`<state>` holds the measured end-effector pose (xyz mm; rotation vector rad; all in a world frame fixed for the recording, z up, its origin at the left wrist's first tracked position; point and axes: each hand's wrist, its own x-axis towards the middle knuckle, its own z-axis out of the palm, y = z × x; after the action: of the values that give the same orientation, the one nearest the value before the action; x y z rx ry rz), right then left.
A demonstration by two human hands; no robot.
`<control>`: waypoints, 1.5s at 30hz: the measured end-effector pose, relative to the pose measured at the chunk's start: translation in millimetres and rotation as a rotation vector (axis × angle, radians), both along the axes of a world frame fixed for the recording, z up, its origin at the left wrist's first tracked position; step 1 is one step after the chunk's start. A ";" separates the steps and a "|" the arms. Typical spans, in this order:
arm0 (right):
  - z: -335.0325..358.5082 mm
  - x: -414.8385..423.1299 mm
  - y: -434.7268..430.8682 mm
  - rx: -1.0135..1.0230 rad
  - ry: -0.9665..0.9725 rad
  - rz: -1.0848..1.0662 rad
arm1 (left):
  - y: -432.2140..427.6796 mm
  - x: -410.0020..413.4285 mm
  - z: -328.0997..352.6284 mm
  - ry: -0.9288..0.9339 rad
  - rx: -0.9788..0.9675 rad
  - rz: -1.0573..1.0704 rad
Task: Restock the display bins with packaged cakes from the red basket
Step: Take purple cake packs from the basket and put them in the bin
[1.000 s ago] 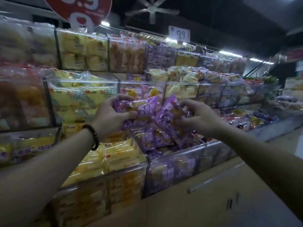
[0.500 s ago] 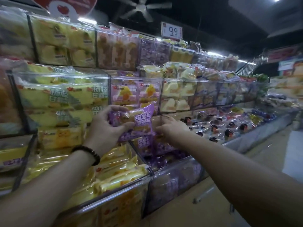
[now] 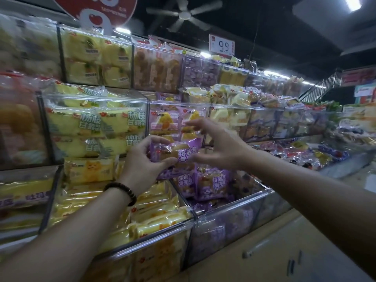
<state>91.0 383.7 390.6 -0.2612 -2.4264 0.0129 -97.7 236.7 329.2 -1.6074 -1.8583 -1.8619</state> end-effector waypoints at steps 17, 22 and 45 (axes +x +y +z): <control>11.4 5.8 6.4 0.173 -0.235 -0.335 | -3.5 -0.7 0.0 -0.035 -0.084 -0.037; -22.2 -29.8 -6.7 0.121 -0.361 -0.274 | -1.1 -1.8 -0.1 0.062 -0.122 0.007; -62.3 49.4 -76.5 -0.284 -0.006 -0.103 | -64.5 67.2 23.3 0.511 -0.225 0.005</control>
<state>140.5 307.2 328.3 -0.5144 -2.4106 0.3122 -30.6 172.2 352.4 -1.9101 -1.8667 -1.1130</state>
